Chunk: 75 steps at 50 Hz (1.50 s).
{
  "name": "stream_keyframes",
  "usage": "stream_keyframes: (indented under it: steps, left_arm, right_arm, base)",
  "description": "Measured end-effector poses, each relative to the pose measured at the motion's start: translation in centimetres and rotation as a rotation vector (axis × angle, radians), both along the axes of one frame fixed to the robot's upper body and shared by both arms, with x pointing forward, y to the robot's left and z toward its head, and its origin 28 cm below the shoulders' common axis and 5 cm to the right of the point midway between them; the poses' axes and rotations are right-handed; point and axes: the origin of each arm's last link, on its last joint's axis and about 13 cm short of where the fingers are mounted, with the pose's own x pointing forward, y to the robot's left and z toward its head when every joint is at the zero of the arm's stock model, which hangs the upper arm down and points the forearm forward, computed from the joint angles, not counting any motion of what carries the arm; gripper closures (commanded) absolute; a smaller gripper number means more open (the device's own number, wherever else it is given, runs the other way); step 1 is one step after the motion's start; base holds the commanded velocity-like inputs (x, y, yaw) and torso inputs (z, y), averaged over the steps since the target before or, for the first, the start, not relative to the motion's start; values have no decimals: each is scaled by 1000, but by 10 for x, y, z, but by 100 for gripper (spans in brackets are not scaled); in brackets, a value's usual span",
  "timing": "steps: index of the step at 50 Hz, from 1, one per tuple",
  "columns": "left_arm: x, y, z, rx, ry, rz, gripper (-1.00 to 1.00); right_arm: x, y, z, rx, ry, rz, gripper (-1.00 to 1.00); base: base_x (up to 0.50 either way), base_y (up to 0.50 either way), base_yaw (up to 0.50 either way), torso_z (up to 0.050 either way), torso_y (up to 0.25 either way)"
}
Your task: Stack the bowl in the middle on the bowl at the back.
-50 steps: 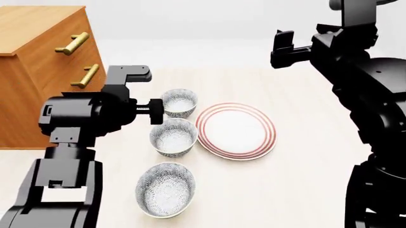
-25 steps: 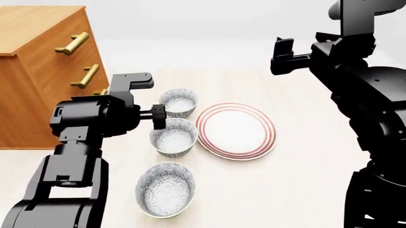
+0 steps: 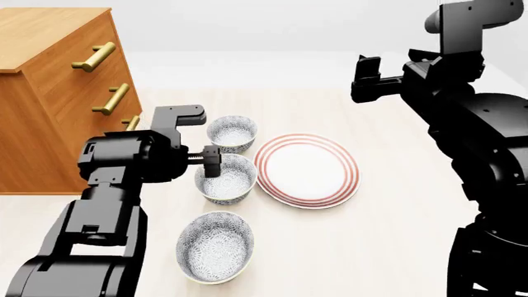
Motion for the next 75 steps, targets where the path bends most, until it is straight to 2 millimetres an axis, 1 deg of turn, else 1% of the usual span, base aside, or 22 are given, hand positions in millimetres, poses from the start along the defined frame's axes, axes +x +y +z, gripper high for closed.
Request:
stream_keyframes:
  steps: [24,40,52,63,64,75]
  left_arm:
    - [0,-7,-18,-2,63,-11,-100]
    - [3,-15,-26,-20,90,-3,-100]
    - [2,-18,-33,-12,106,20,-100]
    - [0,-19,-42,12,121,75,-100]
    - [0,-19,-43,14,122,80,100]
    - [0,-20,-48,3,112,123,100]
  right_arm:
    - [-1,-2,-4,4,10,-10,-100]
    - [-3,-3,-5,5,15,-18,-100]
    - [-4,-5,-6,6,17,-24,-100]
    - [-5,-6,-7,7,19,-31,-100]
    - [-6,-6,-7,7,19,-31,-100]
    - [-6,-7,-7,5,20,-37,-100]
  base:
    - [0,0,0,0,0]
    - [0,0,0,0,0]
    - [0,0,0,0,0]
    - [0,0,0,0,0]
    - [0,0,0,0,0]
    - [0,0,0,0,0]
